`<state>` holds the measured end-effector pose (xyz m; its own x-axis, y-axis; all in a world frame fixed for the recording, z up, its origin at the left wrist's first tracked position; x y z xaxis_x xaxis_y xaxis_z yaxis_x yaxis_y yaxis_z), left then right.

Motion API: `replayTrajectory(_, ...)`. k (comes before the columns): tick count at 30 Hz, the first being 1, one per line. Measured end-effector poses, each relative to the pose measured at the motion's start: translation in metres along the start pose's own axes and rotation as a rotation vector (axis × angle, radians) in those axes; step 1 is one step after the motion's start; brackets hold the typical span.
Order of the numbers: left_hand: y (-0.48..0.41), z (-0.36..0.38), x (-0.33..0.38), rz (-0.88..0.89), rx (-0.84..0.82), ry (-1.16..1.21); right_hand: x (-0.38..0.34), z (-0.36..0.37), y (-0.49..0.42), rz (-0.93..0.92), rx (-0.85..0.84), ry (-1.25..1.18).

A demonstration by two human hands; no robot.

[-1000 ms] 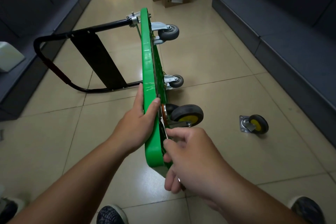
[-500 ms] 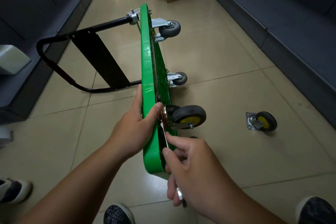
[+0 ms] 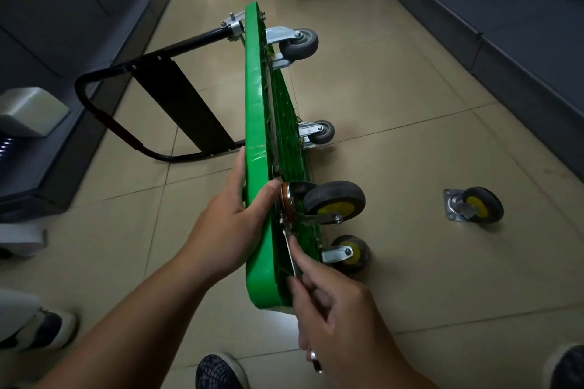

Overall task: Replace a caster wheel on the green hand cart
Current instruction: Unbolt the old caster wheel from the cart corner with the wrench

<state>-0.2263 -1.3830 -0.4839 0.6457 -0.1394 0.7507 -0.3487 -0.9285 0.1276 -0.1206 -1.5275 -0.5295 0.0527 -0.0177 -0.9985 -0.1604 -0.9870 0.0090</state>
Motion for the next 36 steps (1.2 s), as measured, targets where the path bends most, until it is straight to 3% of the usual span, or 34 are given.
replayTrajectory(7, -0.002, 0.001, -0.001, -0.007, 0.014, -0.005, 0.008, 0.001, -0.003, -0.032, 0.017, -0.039)
replayTrajectory(27, -0.002, 0.010, 0.008, 0.003, 0.045, -0.164, -0.028, -0.008, -0.038, 0.574, -0.040, -0.224)
replayTrajectory(36, -0.002, 0.009, 0.007, -0.018, 0.024, -0.167, -0.038, -0.001, -0.003, 0.465, -0.137, -0.308)
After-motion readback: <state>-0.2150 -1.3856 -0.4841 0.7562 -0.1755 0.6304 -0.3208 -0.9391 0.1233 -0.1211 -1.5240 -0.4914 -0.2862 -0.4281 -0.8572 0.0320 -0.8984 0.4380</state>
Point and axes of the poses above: each hand's wrist, its own y-axis away from the middle knuckle, its own z-axis out of the palm, x = y × z, the point moved 8 cm from there along -y, towards the middle knuckle, and after that the axes turned 2 degrees about -y, right-handed, at the moved point
